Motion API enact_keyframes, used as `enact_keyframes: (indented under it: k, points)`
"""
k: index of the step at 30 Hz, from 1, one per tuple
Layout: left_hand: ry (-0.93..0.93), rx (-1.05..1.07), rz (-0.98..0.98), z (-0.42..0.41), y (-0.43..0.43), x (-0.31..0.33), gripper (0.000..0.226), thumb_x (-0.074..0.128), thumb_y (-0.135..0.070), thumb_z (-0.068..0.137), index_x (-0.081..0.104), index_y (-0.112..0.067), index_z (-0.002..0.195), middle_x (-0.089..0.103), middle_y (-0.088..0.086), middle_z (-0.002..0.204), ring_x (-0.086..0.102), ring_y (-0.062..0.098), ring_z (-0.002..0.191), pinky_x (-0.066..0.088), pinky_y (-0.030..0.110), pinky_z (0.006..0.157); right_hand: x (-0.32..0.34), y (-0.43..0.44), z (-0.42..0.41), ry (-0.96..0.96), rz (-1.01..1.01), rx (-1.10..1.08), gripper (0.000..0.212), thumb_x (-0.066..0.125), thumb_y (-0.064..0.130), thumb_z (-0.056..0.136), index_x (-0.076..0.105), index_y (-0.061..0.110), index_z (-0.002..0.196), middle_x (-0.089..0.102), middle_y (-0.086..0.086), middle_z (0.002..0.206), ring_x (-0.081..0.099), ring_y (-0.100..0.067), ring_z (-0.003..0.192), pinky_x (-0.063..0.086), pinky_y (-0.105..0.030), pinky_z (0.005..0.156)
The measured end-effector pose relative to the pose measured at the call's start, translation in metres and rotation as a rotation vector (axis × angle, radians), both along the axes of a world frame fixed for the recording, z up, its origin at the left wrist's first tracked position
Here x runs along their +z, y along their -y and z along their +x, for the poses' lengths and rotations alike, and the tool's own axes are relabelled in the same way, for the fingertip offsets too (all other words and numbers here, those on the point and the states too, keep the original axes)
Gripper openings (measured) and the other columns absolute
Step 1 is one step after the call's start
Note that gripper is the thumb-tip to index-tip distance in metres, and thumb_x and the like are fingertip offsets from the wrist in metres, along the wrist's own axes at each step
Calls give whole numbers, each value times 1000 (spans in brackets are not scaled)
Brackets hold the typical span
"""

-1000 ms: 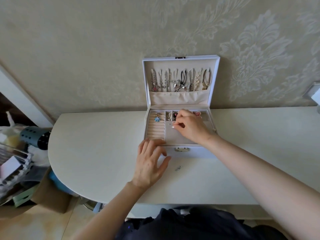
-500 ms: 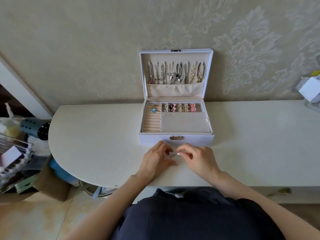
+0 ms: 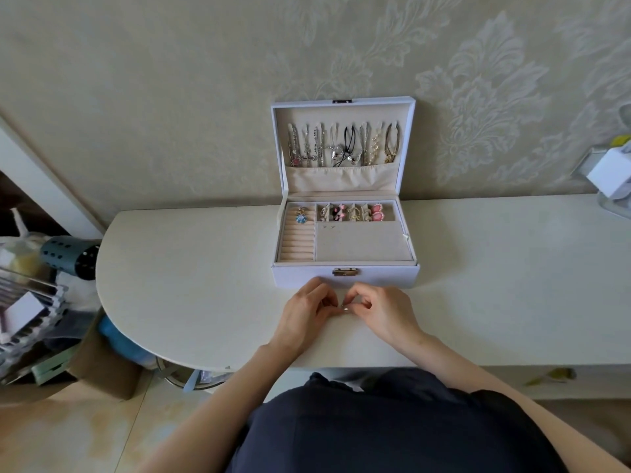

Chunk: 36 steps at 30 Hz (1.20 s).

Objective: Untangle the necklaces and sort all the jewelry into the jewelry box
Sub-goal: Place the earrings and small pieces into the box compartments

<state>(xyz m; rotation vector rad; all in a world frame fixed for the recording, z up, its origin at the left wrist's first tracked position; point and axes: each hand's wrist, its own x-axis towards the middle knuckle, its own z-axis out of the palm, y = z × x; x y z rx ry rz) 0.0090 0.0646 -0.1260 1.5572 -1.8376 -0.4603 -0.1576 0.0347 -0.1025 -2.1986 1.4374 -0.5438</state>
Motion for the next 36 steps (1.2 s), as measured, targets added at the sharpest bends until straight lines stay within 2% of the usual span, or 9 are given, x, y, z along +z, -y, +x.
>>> enact_keyframes:
  k: [3,7,12,16,21,25,31,33,36]
  points:
    - [13,-1,-23,0,-1,-1,12,70,-12,79,59,-9,76,54,-2,85,44,9,67,36,20,61,-2,-1,0,33,11,-6,6,68,32,83,65,27,81,53,24,52,47,-2,50,25,-17,49]
    - [21,7,-50,0,-1,-2,15,70,-13,80,57,-8,75,54,1,83,44,10,65,36,20,59,-6,-2,-1,40,-28,-29,10,66,35,84,64,25,84,42,5,45,40,-7,46,26,-16,49]
    - [43,21,-68,-1,-3,-1,15,68,-17,83,55,-11,77,52,-4,86,41,6,63,34,17,58,-10,-4,-2,144,-54,-51,6,68,28,80,63,25,80,54,12,60,51,-5,58,39,-21,59]
    - [9,33,-62,0,-2,-1,15,69,-15,81,54,-14,77,47,-11,85,43,-1,60,32,14,55,-14,-5,-4,238,-181,-20,15,71,13,75,58,20,72,52,12,73,48,-3,58,36,-16,55]
    - [-61,52,-27,0,-1,-1,15,68,-10,80,54,-13,77,54,-3,78,44,2,62,37,16,60,-20,-5,-3,244,-307,42,18,70,3,74,55,12,72,52,7,71,43,-6,57,35,-16,54]
    - [-129,61,1,0,-2,2,20,69,-7,79,54,-18,76,53,-11,74,49,-1,65,35,6,61,-23,-3,-2,226,-302,34,19,72,2,72,56,11,73,52,7,70,41,-4,58,31,-14,54]
    - [-233,89,63,0,-4,6,29,71,-5,78,52,-26,72,60,-8,71,51,-1,63,38,9,61,-25,-1,-2,285,-293,14,20,71,-3,72,56,10,70,52,8,66,41,-6,58,35,-17,53]
    - [-278,84,62,1,-5,7,31,69,-2,78,54,-30,78,62,-7,74,53,1,65,38,8,64,-26,0,-3,317,-291,-6,19,71,-3,73,57,9,71,57,5,67,45,-10,54,41,-24,53]
    - [-308,41,35,4,-5,10,26,66,3,79,66,-19,94,64,-3,84,57,3,74,42,10,71,-26,1,-4,384,-279,-8,15,72,-2,75,63,10,75,63,2,72,56,-14,58,47,-27,57]
